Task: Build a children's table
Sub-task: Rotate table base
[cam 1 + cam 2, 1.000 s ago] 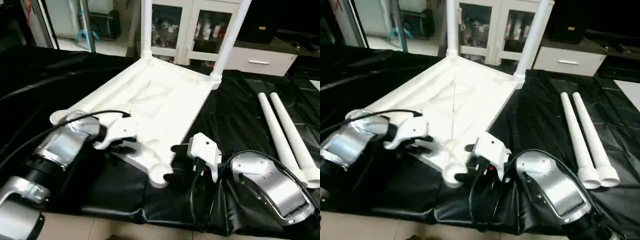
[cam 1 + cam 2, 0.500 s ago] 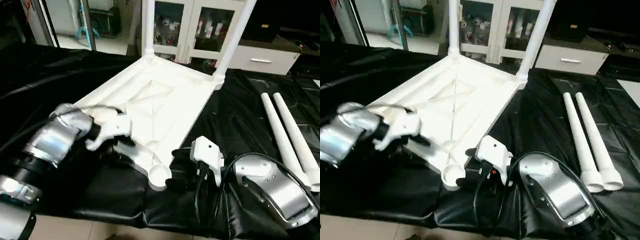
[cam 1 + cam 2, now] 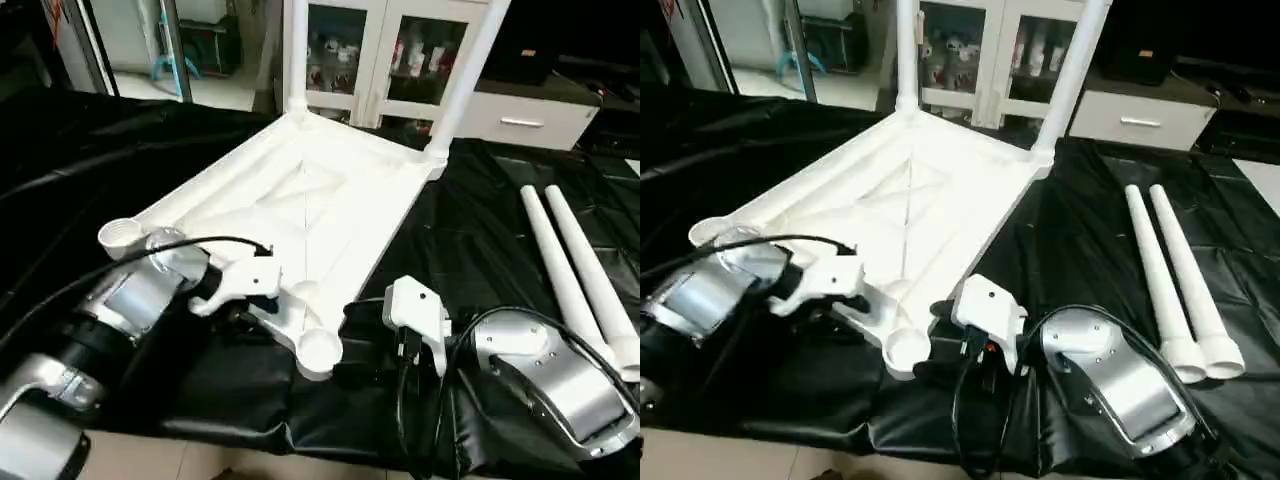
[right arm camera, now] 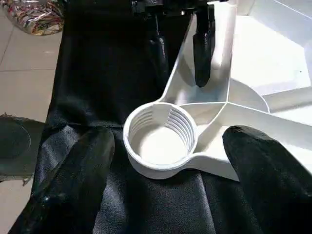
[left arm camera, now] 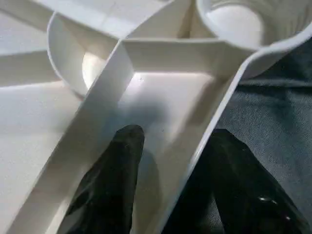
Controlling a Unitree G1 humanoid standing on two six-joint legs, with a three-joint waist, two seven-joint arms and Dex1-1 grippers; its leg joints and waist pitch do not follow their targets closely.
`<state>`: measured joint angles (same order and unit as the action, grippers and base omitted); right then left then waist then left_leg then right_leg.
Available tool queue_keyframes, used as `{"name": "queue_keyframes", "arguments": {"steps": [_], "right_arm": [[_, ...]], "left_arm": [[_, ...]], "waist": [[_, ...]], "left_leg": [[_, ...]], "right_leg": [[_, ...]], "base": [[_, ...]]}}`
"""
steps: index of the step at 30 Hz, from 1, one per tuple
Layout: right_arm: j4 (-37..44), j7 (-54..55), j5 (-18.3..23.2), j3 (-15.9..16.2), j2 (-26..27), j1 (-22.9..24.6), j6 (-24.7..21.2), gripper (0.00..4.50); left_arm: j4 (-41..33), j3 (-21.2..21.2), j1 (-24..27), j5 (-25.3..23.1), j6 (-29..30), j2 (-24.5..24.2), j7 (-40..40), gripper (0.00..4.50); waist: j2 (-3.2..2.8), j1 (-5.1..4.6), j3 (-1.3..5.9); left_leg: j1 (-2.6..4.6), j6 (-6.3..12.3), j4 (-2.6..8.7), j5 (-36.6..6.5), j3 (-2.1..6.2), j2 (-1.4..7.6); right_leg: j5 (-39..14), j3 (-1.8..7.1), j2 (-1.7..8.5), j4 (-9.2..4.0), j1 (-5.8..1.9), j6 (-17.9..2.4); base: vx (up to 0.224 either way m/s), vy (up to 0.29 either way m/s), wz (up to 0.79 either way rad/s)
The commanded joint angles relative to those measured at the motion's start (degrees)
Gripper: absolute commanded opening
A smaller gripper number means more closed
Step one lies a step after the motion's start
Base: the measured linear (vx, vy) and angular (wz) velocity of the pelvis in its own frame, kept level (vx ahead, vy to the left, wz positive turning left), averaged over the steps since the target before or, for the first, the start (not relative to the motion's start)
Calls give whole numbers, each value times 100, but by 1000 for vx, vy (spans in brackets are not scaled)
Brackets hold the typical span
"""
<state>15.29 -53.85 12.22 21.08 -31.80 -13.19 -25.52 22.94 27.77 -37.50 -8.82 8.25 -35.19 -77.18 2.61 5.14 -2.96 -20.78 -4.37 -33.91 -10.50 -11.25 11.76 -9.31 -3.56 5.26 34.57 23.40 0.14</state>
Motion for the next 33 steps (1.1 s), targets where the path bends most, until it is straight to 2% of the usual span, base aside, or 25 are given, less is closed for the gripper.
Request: {"name": "queue_keyframes", "arguments": {"steps": [1, 3, 4, 10, 12, 19, 26, 27, 29, 31, 32, 33], "right_arm": [[160, -48, 46, -101, -97, 46, -30, 392], [218, -133, 49, -50, -179, 65, -51, 392], [232, -169, 35, -20, -215, 61, -59, 392], [176, -178, -43, 39, -237, 46, -29, 392], [178, -160, -39, 36, -224, 36, -36, 392], [185, -165, -40, 31, -234, 44, -33, 392], [178, -157, -43, 23, -228, 55, -18, 392], [172, -156, -44, 23, -227, 55, -13, 392], [145, -146, -49, 11, -216, 42, 4, 392], [134, -138, -48, 2, -211, 38, 6, 392], [120, -130, -51, -9, -210, 36, 12, 392], [110, -125, -53, -17, -210, 37, 19, 392]], "left_arm": [[-1, 89, -52, -83, -29, -23, 13, 195], [22, 130, -46, -171, -73, -38, 56, 185], [62, 141, -56, -226, -114, -35, 75, 170], [138, 293, -44, -533, -289, -131, 149, 133], [171, 328, -53, -628, -373, -160, 217, 106], [173, 397, -111, -871, -724, -178, 345, 73], [-41, 397, -12, -855, -621, -189, 190, 51], [-81, 380, 14, -830, -534, -183, 157, 46], [-232, 266, 137, -692, 61, -152, 67, 39], [-274, 186, 177, -605, 279, -100, 99, 33], [-291, 32, 215, -527, 535, 48, 347, 28], [-301, -81, 242, -482, 715, 158, 528, 28]], "waist": [[-98, 11, 367], [-100, 12, 366], [-79, 13, 362], [-78, 13, 357], [-88, 8, 347], [-89, -1, 341], [-79, -16, 339], [-79, -21, 337], [-83, -30, 336], [-82, -45, 332], [-96, -57, 329], [-83, -56, 324]], "left_leg": [[101, -209, 457, -1545, 101, 163], [112, -213, 457, -1587, 100, 166], [110, -197, 456, -1601, 100, 170], [97, -201, 466, -1644, 114, 170], [108, -211, 466, -1720, 116, 172], [112, -235, 471, -1867, 125, 168], [112, -240, 471, -1903, 129, 168], [114, -241, 472, -1915, 128, 168], [112, -249, 475, -1874, 129, 171], [113, -243, 472, -1894, 124, 162], [129, -245, 466, -1933, 115, 158], [128, -231, 462, -1947, 113, 154]], "right_leg": [[-1177, 249, 275, -328, -253, -1091], [-1214, 251, 276, -334, -247, -1095], [-1236, 252, 276, -342, -247, -1085], [-1417, 253, 292, -351, -253, -1017], [-1537, 258, 299, -366, -240, -996], [-1731, 261, 294, -384, -228, -942], [-1775, 261, 291, -381, -226, -957], [-1781, 261, 286, -380, -223, -961], [-1741, 265, 291, -368, -233, -994], [-1772, 264, 277, -370, -227, -1001], [-1786, 267, 273, -375, -215, -1030], [-1821, 267, 274, -392, -213, -1035]], "base": [[0, 0, 0], [0, 0, 0], [0, 0, 0], [0, 0, 0], [0, 0, 0], [0, 0, 0], [0, 0, 0], [0, 0, 0], [0, 0, 0], [0, 0, 0], [0, 0, 0], [0, 0, 0]]}}
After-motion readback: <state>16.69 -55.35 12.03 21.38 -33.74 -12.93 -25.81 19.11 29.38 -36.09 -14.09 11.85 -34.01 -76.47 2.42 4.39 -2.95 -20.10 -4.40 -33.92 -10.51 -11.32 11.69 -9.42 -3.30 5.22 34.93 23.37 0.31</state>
